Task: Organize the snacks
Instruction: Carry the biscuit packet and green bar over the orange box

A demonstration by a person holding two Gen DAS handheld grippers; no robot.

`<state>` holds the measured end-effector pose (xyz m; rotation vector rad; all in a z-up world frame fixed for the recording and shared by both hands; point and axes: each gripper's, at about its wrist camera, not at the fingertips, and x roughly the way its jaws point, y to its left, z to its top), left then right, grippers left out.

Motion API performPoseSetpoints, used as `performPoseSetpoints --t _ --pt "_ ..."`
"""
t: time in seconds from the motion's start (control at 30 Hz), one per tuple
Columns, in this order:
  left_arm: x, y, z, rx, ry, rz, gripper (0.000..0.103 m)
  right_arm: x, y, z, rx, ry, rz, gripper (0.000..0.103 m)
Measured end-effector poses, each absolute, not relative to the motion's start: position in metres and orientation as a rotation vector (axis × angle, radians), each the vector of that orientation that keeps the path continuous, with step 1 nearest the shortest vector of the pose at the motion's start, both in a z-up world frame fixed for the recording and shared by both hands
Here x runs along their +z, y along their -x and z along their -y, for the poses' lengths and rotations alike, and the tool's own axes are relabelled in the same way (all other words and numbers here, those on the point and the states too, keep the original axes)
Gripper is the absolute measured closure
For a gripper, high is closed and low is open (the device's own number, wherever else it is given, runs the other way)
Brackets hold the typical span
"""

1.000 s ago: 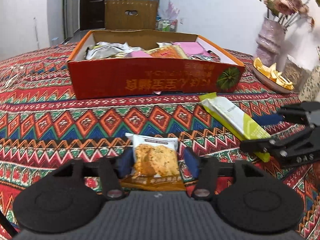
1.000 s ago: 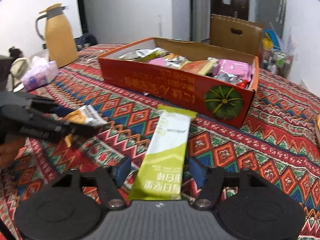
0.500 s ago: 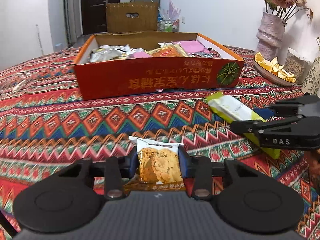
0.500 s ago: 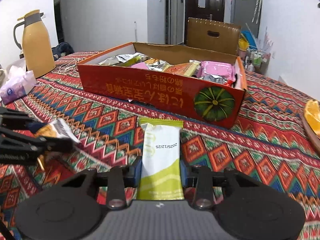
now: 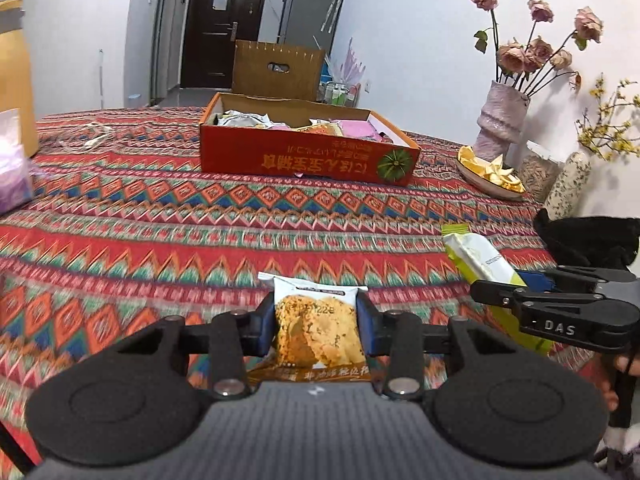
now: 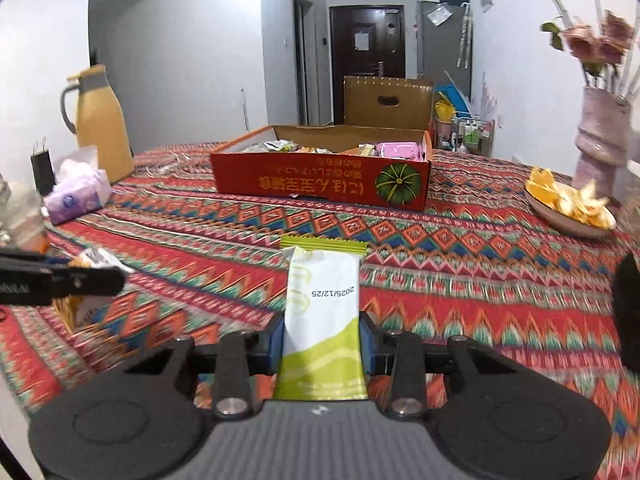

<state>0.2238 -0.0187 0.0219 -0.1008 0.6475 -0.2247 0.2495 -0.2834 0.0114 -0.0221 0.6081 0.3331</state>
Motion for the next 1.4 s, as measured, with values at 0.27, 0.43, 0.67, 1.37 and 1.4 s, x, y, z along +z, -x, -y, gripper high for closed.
performPoseSetpoints --t 0.27,0.43,0.67,1.37,1.4 --pt "0.032 -0.159 0.012 -0.207 0.109 -0.613 0.063 0.032 -0.170 0.273 0.349 0.065 -0.546 0.067" --pt "0.045 -0.144 0.011 -0.211 0.098 -0.556 0.063 0.043 -0.150 0.272 0.356 0.080 -0.525 0.067" --pt "0.052 -0.149 0.012 -0.225 0.095 -0.537 0.063 0.052 -0.154 0.276 0.344 0.073 -0.501 0.067" --pt "0.062 -0.249 0.014 -0.207 0.059 -0.519 0.063 0.058 -0.253 0.286 0.313 0.099 -0.482 0.067" --pt "0.061 -0.254 0.014 -0.209 0.056 -0.519 0.063 0.058 -0.259 0.286 0.313 0.101 -0.481 0.067"
